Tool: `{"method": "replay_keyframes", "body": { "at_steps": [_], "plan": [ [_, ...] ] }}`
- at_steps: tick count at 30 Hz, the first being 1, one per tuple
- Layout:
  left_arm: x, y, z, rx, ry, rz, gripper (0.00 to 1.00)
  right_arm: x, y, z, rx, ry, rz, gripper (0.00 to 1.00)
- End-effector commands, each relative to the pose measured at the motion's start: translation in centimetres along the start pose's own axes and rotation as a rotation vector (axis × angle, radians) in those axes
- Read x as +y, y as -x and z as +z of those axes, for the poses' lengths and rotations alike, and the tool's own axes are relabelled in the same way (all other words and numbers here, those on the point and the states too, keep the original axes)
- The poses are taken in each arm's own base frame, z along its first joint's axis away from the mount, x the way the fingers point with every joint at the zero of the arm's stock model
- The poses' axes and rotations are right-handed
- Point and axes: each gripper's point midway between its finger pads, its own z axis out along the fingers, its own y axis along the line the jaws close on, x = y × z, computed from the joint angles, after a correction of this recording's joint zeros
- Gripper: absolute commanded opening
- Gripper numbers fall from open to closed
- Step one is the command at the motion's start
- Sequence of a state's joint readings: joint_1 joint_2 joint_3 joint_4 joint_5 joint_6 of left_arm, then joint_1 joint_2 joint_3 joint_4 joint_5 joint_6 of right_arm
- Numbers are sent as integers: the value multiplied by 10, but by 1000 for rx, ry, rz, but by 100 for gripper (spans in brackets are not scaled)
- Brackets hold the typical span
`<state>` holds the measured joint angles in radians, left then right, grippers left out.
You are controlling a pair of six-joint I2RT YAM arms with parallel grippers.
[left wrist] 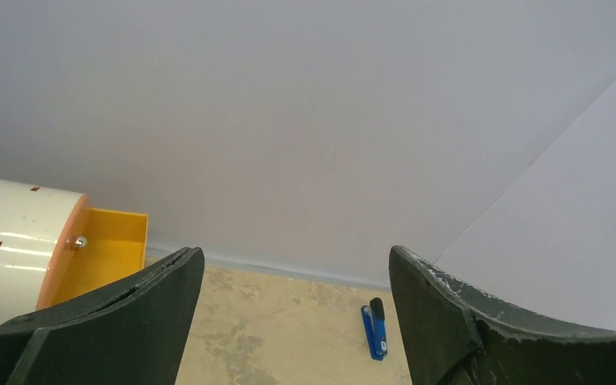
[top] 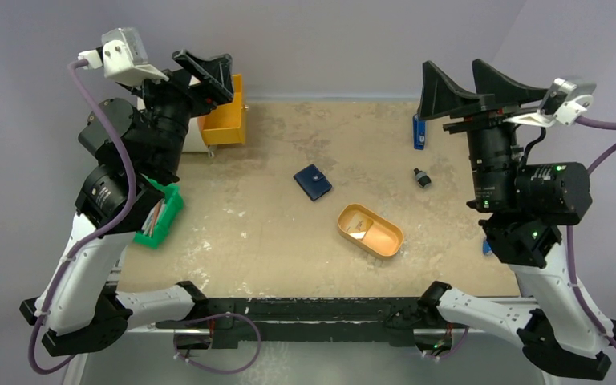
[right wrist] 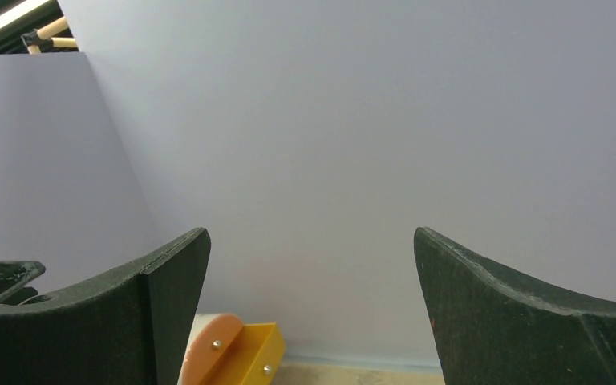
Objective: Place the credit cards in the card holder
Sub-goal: Reset both arms
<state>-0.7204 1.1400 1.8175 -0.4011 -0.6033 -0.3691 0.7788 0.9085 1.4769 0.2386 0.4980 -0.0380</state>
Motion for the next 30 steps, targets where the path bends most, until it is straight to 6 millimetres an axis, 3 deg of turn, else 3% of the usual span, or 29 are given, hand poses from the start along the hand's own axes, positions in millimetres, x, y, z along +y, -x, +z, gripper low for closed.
{"method": "replay_keyframes", "body": {
  "at_steps": [1, 11, 21, 24, 30],
  "plan": [
    [2, 21, -4, -63, 14, -70, 85, 9, 4, 3, 42, 38, -12, 99],
    [7, 23, -14, -77, 0, -72, 87, 20, -40, 2, 200, 95, -71, 99],
    [9, 2, -10, -36, 8, -52, 87, 1, -72, -12, 263, 1, -47, 99],
    [9, -1, -10, -32, 3, -55, 87, -9, -72, -15, 269, -56, -41, 99],
    [7, -1, -10, -29, -6, -61, 88, -13, -52, -17, 225, -69, -16, 99]
  ]
}}
